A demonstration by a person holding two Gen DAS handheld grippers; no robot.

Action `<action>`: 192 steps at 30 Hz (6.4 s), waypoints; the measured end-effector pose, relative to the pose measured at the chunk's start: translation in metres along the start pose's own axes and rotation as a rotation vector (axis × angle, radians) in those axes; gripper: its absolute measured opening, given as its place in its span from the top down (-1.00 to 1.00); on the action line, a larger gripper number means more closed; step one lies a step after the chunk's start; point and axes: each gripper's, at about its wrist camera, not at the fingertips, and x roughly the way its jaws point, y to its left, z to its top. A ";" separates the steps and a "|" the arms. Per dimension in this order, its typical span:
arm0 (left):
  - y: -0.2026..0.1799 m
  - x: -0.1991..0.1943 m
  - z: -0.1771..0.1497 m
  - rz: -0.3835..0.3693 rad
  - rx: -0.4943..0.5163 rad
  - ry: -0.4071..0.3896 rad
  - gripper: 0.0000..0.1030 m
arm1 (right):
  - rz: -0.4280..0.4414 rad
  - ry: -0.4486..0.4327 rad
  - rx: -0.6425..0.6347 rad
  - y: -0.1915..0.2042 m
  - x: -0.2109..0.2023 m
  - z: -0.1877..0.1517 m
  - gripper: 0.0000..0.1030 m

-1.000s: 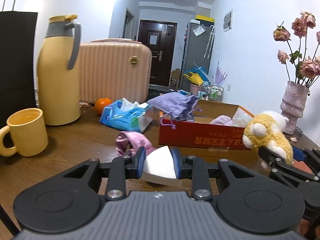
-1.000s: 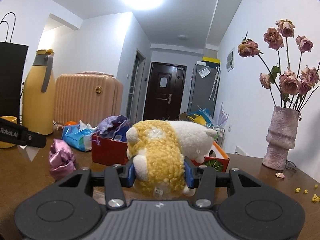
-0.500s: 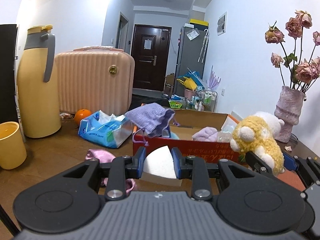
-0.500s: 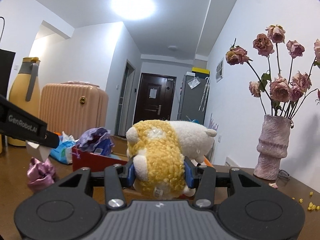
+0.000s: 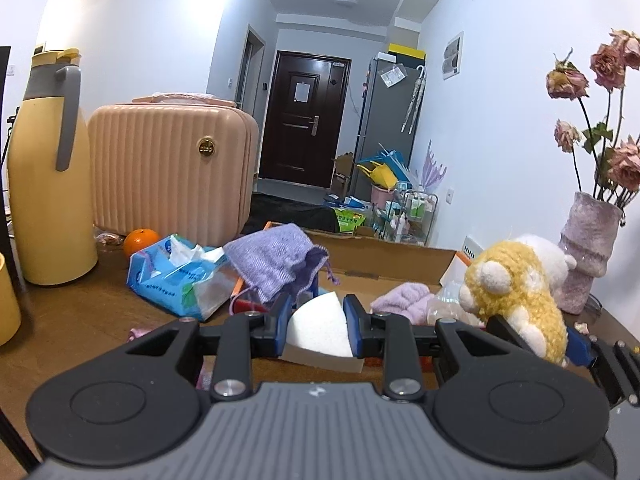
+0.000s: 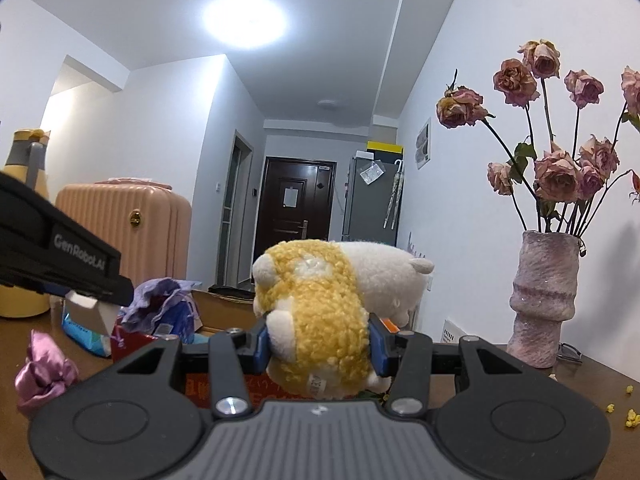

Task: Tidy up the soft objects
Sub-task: 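Carry the foam wedge and plush toy with both tools over the cardboard box, then open the right tool dropping the plush toy while the left tool releases the wedge, then withdraw both tools from the box toward the scrunchie and sponge on the table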

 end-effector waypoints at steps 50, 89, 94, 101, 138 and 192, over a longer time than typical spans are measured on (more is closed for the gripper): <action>-0.013 0.150 0.054 0.038 -0.022 -0.039 0.43 | -0.036 0.064 0.049 0.013 0.149 0.009 0.11; -0.023 0.157 0.038 0.084 0.065 -0.108 -1.00 | -0.037 0.128 0.068 0.005 0.160 0.001 -0.97; -0.025 0.154 0.038 0.067 0.067 -0.118 -1.00 | -0.043 0.124 0.070 0.003 0.160 0.001 -1.00; -0.021 0.152 0.040 0.070 0.040 -0.109 -1.00 | -0.041 0.118 0.061 0.002 0.154 0.001 -1.00; -0.004 0.055 0.012 0.051 0.055 -0.107 -1.00 | -0.099 0.088 0.038 -0.025 0.045 -0.005 -1.00; 0.070 -0.043 -0.033 0.091 0.062 0.010 -1.00 | -0.025 0.236 0.041 -0.070 -0.055 -0.023 -1.00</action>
